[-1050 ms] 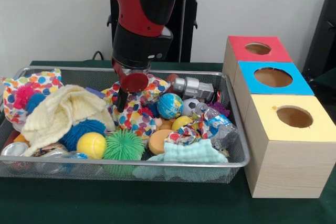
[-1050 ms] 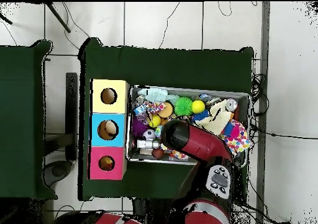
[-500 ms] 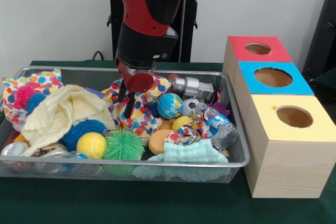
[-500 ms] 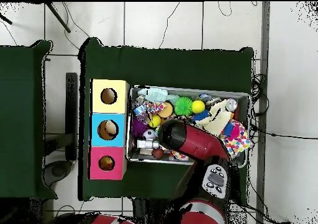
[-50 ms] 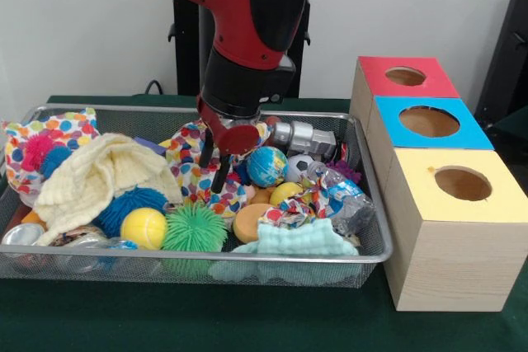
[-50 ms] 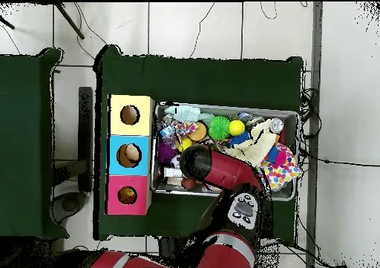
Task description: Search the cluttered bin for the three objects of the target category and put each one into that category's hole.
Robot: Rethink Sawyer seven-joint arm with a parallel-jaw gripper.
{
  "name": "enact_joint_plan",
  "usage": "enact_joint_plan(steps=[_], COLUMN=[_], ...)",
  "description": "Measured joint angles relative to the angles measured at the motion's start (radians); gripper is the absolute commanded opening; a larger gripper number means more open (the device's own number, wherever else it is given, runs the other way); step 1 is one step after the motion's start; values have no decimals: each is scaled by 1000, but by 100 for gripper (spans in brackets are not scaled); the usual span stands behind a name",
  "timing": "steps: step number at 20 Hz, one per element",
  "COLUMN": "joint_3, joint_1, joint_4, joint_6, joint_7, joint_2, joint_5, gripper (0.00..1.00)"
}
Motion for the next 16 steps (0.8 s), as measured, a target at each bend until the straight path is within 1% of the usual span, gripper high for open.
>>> enact_joint_plan(steps=[1, 2, 16], joint_3=[0, 0, 0], joint_1=[0, -3, -7], joint_4=[0, 0, -4], joint_6=[-4, -21, -22], joint_7=[0, 0, 0], joint_2=[3, 15, 22], joint_5=[0, 0, 0], gripper=[100, 0, 0])
